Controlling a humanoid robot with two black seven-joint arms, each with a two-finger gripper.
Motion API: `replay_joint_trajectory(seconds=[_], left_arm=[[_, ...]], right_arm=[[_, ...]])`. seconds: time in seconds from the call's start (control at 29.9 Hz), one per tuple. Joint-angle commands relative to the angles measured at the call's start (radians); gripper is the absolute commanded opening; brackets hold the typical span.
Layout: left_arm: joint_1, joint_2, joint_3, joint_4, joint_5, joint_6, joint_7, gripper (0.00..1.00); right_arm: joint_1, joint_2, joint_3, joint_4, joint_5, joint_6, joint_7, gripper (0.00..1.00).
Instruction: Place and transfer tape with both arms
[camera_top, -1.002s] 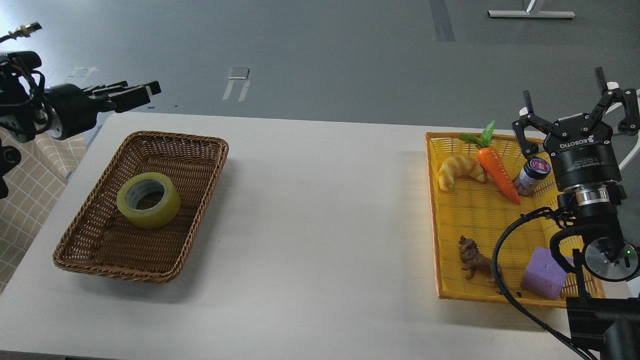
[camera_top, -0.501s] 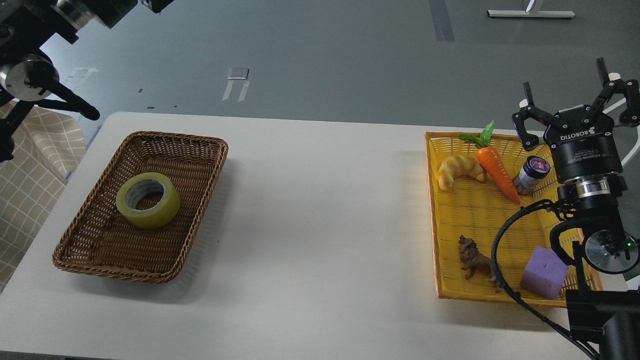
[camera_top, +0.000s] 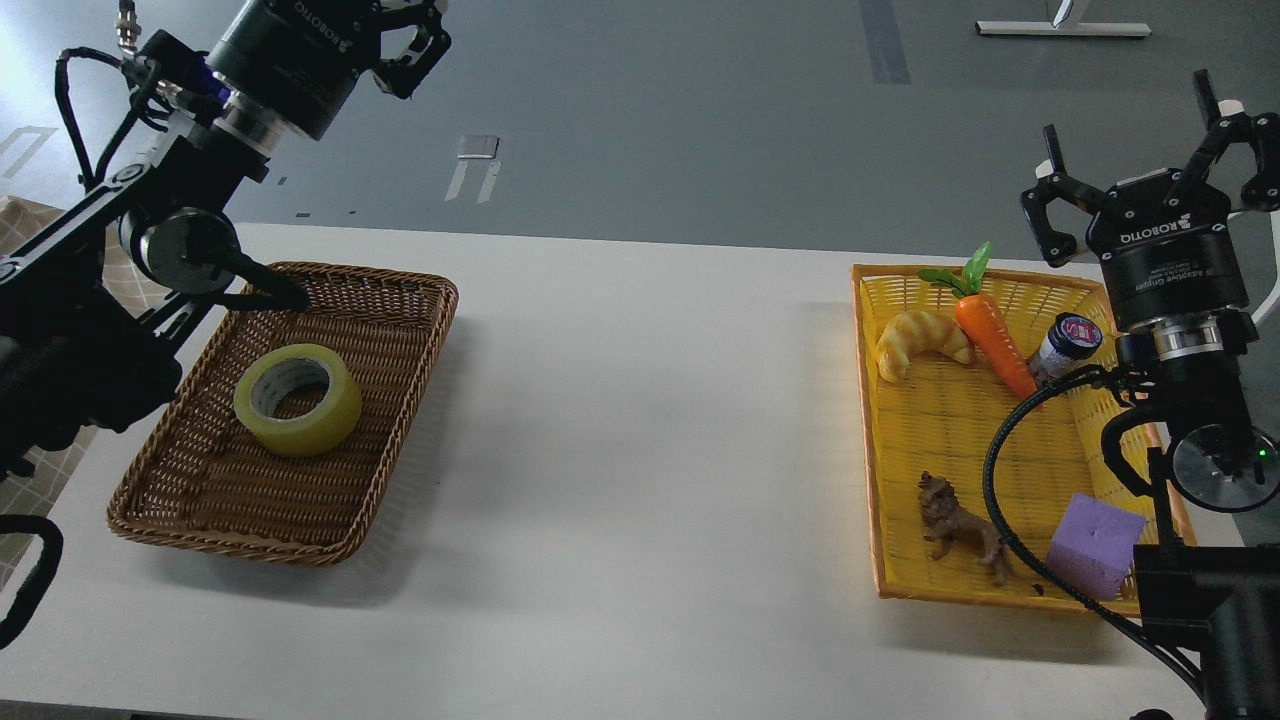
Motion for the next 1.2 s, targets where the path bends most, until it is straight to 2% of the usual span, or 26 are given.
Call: replay_joint_trajectory(seconds=[0.0,0.27,0.47,0.74,1.17], left_arm=[[0.058,-0.069,-0.047,-0.027,0.000,0.000,-0.001,0.98],[0.098,-0.148,-0.052,-0.044,0.000,0.000,-0.001,0.98],[0.123,-0.161,-0.055,-0.111,0.000,0.000,-0.002,0.98],[0.132,-0.198,-0.116,-0.094,0.005,0.000,-0.001,0.98],[0.155,-0.231,-0.118,-0.044,0.009,0.000,-0.001,0.98]], right_arm=[[0.029,-0.011,-0.020,-0.030,0.001,0.000,-0.001,1.00],[0.068,-0.013,-0.039,-0.084,0.003,0.000,-0.001,1.00],[0.086,-0.013,-0.042,-0.102,0.001,0.000,-0.001,1.00],[0.089,-0.013,-0.042,-0.100,0.003,0.000,-0.001,1.00],[0.094,-0.013,-0.042,-0.114,-0.003,0.000,-0.001,1.00]])
